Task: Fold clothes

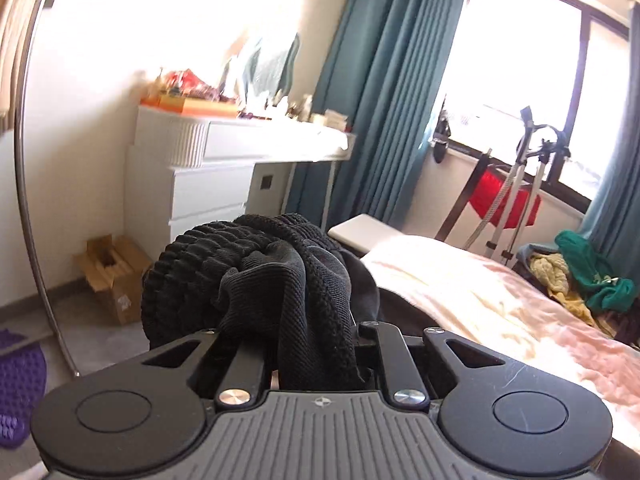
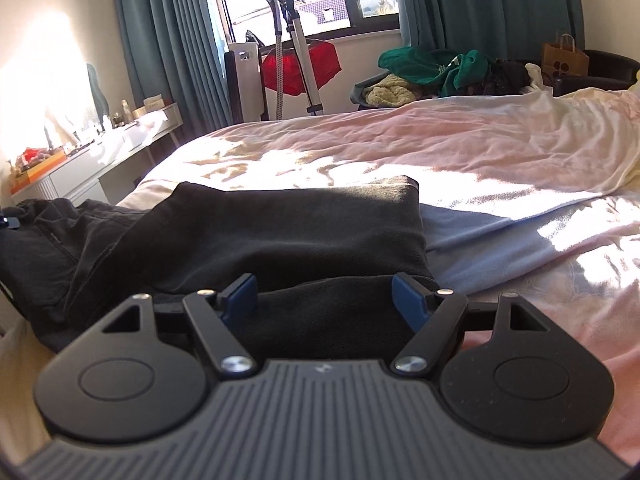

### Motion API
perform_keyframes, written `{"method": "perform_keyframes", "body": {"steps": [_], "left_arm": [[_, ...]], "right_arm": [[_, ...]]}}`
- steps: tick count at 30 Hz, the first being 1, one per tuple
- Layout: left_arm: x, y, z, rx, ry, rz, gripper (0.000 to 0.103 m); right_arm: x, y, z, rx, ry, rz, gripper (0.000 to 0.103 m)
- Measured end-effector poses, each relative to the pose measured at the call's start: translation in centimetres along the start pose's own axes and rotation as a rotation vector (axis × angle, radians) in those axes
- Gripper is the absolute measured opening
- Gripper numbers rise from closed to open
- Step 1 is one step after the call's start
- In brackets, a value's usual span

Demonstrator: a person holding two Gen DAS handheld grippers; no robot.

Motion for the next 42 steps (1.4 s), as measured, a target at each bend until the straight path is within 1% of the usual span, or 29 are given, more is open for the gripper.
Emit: {"method": "perform_keyframes", "body": {"steps": [2, 5, 8, 10, 13, 15, 17, 19, 22, 24, 25, 27, 29, 30, 31, 32, 33, 34, 35, 36, 37, 39, 42], "left_arm": [[4.0, -1.7, -2.5, 0.055, 0.001, 0.059, 0.014], [10.4, -3.0, -6.2, 0.145, 0.0, 0.154, 0.013], [18.1, -2.6, -9.7, 0.233, 0.018, 0.243, 0.013], [23.3, -1.2, -11.6, 0.289, 0.04, 0.307, 0.013], [31.3, 2.6, -14.0, 0.359, 0.08, 0.421, 0.013], [36.4, 7.1, -14.9, 0.393, 0.112, 0.507, 0.013], [40.8, 11.6, -15.2, 0.4, 0.147, 0.586, 0.013], [44.0, 16.2, -14.6, 0.385, 0.185, 0.655, 0.013], [47.1, 22.8, -11.3, 0.309, 0.234, 0.752, 0.013], [48.8, 27.9, -9.3, 0.227, 0.261, 0.837, 0.014], [49.3, 29.7, -8.8, 0.213, 0.263, 0.88, 0.014], [49.9, 32.7, -8.1, 0.232, 0.242, 0.972, 0.015], [49.2, 34.2, -7.3, 0.258, 0.227, 1.041, 0.017], [49.1, 34.2, -6.9, 0.245, 0.237, 1.061, 0.019], [48.9, 34.2, -6.5, 0.231, 0.247, 1.082, 0.026], [48.8, 34.3, -6.1, 0.218, 0.257, 1.102, 0.028], [48.6, 34.3, -5.8, 0.208, 0.263, 1.123, 0.038], [47.8, 34.1, -5.5, 0.209, 0.254, 1.146, 0.059], [45.8, 33.7, -5.3, 0.214, 0.23, 1.166, 0.068], [44.5, 33.2, -5.2, 0.218, 0.223, 1.184, 0.079], [43.4, 32.9, -5.6, 0.219, 0.236, 1.198, 0.085], [40.8, 32.9, -7.6, 0.207, 0.259, 1.231, 0.091], [37.0, 32.9, -9.2, 0.229, 0.217, 1.295, 0.092]], "right_arm": [[1.3, -1.0, -1.1, 0.032, 0.013, 0.049, 0.076], [3.8, -2.2, -2.9, 0.072, 0.03, 0.126, 0.076], [7.1, -3.0, -4.4, 0.086, 0.045, 0.236, 0.076], [9.2, -3.3, -5.2, 0.095, 0.042, 0.305, 0.076], [12.1, -3.6, -6.4, 0.116, 0.049, 0.393, 0.077], [14.0, -3.7, -6.8, 0.131, 0.065, 0.447, 0.078], [15.9, -3.8, -7.1, 0.147, 0.08, 0.496, 0.078], [17.6, -3.8, -7.0, 0.157, 0.093, 0.541, 0.078], [19.7, -3.5, -6.8, 0.169, 0.096, 0.605, 0.078], [20.5, -3.2, -6.4, 0.165, 0.095, 0.631, 0.078], [20.8, -3.1, -6.2, 0.164, 0.09, 0.642, 0.078], [21.1, -3.0, -5.8, 0.162, 0.075, 0.66, 0.078], [21.2, -2.9, -5.7, 0.165, 0.056, 0.671, 0.078], [21.1, -3.0, -5.6, 0.164, 0.05, 0.674, 0.078], [21.0, -3.0, -5.4, 0.161, 0.04, 0.675, 0.078], [20.7, -3.0, -5.2, 0.156, 0.028, 0.676, 0.078], [20.5, -3.0, -5.1, 0.151, 0.016, 0.676, 0.078], [20.3, -3.0, -5.0, 0.147, 0.003, 0.676, 0.078], [20.0, -2.9, -4.9, 0.142, -0.016, 0.679, 0.078], [19.7, -2.9, -4.8, 0.136, -0.038, 0.684, 0.078], [19.4, -2.8, -4.6, 0.129, -0.059, 0.689, 0.078], [18.7, -2.5, -4.2, 0.102, -0.118, 0.709, 0.078], [17.5, -2.0, -3.6, 0.062, -0.188, 0.736, 0.079]]}}
Point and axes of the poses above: each gripper's, at about its wrist camera, not at the fingertips, and z roughly the way its jaws point, x to its right, y to its underside, the point moved 10 cm from there along z, roughly the way its jaws point, and after that the axes turned 10 degrees about -x, right-handed, at the moved point
